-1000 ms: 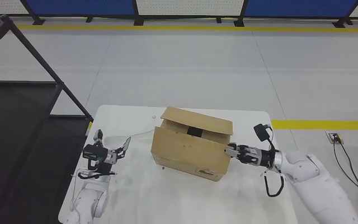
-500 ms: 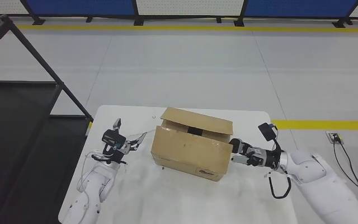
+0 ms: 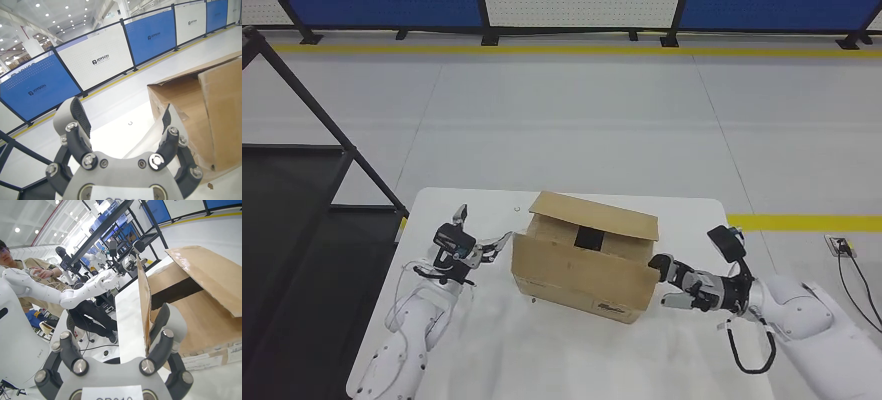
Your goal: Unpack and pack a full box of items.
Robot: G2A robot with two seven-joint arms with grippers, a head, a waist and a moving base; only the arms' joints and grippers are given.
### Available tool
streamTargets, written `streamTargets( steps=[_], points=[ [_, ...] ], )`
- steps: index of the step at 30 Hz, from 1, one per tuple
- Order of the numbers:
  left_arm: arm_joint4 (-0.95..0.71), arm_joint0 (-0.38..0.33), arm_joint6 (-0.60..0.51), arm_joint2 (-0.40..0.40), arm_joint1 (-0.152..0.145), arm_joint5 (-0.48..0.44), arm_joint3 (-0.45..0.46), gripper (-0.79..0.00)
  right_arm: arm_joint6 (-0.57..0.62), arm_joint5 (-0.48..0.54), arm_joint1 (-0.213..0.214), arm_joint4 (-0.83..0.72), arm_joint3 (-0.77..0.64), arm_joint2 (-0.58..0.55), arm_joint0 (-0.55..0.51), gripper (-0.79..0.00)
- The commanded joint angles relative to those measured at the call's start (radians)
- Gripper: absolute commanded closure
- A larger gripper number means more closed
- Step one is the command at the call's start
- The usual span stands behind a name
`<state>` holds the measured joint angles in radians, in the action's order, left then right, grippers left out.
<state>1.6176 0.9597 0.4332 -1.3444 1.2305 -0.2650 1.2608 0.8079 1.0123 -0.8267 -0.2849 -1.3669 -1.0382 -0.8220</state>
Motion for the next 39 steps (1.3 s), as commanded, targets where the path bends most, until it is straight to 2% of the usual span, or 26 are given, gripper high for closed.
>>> streamTargets(
  steps=[1,15,20,25,28,32,36,39],
  points=[
    [0.009,0.006,0.022,0.002,-0.003,-0.025,0.010,-0.785,0.000,0.000,0.010,0.005,-0.028,-0.002,-0.012,-0.785],
    [0.076,0.081,0.127,-0.036,-0.033,-0.158,0.093,-0.785,0.000,0.000,0.085,0.135,-0.186,0.022,-0.070,-0.785],
    [0.093,0.112,0.140,-0.062,-0.050,-0.268,0.127,-0.785,0.000,0.000,0.106,0.184,-0.219,0.029,-0.083,-0.785],
    [0.138,0.153,0.142,-0.090,-0.068,-0.340,0.172,-0.785,0.000,0.000,0.122,0.202,-0.230,0.026,-0.093,-0.785],
    [0.149,0.178,0.145,-0.103,-0.075,-0.350,0.196,-0.785,-0.012,0.000,0.123,0.138,-0.200,0.002,-0.114,-0.785],
    [0.157,0.209,0.145,-0.114,-0.081,-0.329,0.222,-0.785,-0.043,0.000,0.111,-0.031,-0.098,-0.003,-0.115,-0.785],
    [0.174,0.237,0.133,-0.114,-0.085,-0.293,0.234,-0.785,-0.009,-0.040,0.090,-0.178,0.024,0.041,-0.048,-0.785],
    [0.183,0.250,0.120,-0.112,-0.086,-0.265,0.233,-0.785,-0.011,-0.115,0.069,-0.190,0.083,0.071,0.016,-0.785]
  ],
)
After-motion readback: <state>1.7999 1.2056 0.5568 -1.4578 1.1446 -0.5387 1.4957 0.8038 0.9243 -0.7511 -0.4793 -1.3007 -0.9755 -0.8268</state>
